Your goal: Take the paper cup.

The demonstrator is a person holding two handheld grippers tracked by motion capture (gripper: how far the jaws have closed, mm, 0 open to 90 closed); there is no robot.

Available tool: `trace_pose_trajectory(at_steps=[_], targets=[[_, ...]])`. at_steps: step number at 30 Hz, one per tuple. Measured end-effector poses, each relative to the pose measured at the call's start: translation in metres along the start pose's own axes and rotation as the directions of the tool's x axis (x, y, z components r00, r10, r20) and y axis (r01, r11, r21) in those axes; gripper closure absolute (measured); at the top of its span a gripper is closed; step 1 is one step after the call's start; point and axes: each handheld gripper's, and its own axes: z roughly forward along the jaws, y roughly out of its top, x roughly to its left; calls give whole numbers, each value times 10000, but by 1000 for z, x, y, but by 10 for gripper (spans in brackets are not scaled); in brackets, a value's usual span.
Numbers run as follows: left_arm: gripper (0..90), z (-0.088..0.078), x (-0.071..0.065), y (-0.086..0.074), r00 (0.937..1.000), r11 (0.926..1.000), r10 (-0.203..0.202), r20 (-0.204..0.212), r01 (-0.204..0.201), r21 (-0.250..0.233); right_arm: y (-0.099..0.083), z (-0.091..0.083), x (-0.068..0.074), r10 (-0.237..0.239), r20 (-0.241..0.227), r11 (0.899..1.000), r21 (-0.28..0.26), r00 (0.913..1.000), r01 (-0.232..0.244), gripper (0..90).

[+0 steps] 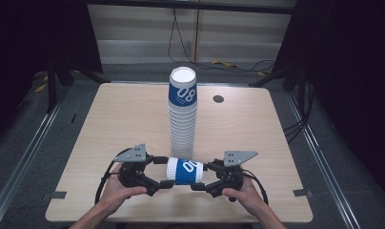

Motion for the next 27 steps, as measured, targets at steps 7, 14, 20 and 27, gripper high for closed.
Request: trace_pose_trajectory(at_steps=[7, 14, 20, 27], targets=[[76, 6, -1, 1, 9999, 10000, 84, 128, -83, -54, 0, 4, 1, -60, -117, 9998, -200, 9999, 58, 301], [77, 13, -1, 3, 9995, 9998, -116, 310, 121, -171, 0, 4, 2, -132, -86, 9995, -297, 9999, 129, 301], [80, 19, -1, 1, 9971, 9988, -386, 661, 404, -265, 1, 5, 3, -123, -144, 9993, -361, 9998, 118, 302], [102, 17, -2, 4, 9964, 9995, -289, 792, 294, -60, 1, 4, 3, -174, -248, 9993, -336, 9995, 166, 301]])
